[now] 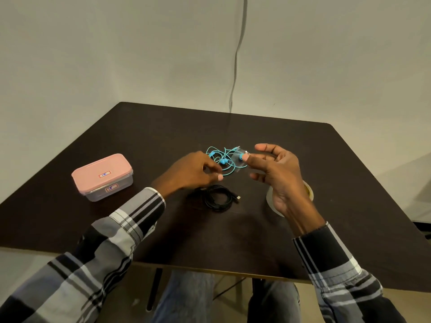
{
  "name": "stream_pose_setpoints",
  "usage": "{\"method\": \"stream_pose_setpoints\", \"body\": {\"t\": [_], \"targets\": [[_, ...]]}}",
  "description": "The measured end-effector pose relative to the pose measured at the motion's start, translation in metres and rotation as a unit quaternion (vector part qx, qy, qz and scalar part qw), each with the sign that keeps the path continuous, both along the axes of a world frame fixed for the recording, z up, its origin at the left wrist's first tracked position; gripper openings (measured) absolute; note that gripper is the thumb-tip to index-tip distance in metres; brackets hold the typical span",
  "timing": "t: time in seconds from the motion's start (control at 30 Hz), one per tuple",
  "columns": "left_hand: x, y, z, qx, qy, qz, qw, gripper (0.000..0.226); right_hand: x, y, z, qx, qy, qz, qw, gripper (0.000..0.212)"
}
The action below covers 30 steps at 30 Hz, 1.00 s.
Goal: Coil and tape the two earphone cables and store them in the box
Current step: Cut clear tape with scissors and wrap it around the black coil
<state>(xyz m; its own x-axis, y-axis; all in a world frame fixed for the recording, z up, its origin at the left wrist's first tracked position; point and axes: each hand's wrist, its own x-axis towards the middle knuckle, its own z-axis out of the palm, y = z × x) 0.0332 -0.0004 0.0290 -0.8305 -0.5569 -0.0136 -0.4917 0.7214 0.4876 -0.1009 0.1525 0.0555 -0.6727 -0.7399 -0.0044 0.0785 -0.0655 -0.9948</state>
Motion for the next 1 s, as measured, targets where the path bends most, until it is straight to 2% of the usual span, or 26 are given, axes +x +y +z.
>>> {"method": "stream_pose_setpoints", "body": {"t": [0.1,0.13,0.2,0.27,0.43,0.7,0.87,1.0], "targets": [[-0.002,-0.001,-0.016,-0.041,-0.059,0.0,0.997,0.054,0.005,0.0,-0.012,0.016,-0.01,0.02,1.0,0.04],[-0.002,-0.001,-0.02,-0.055,-0.072,0.001,0.996,0.053,0.005,-0.001,-0.016,0.018,-0.014,0.022,0.999,0.04],[-0.001,0.0,-0.025,-0.078,-0.078,-0.002,0.994,0.036,0.005,-0.001,-0.023,0.022,-0.022,0.025,0.999,0.041],[0.001,0.004,-0.03,-0.088,-0.051,0.002,0.995,0.022,0.005,-0.002,-0.03,0.026,-0.023,0.028,0.999,0.042],[0.002,0.014,-0.039,-0.09,0.018,0.053,0.994,0.011,0.008,-0.007,-0.041,0.03,-0.018,0.024,0.999,0.043],[0.001,0.023,-0.046,-0.143,0.031,0.041,0.988,0.007,0.011,-0.008,-0.05,0.011,-0.022,0.016,1.0,0.045],[0.005,0.022,-0.043,-0.103,0.068,0.056,0.991,0.005,0.01,-0.009,-0.05,-0.009,-0.02,0.014,1.0,0.048],[0.009,0.02,-0.034,-0.072,0.137,0.073,0.985,0.003,0.008,-0.009,-0.045,-0.038,-0.029,0.023,0.999,0.048]]}}
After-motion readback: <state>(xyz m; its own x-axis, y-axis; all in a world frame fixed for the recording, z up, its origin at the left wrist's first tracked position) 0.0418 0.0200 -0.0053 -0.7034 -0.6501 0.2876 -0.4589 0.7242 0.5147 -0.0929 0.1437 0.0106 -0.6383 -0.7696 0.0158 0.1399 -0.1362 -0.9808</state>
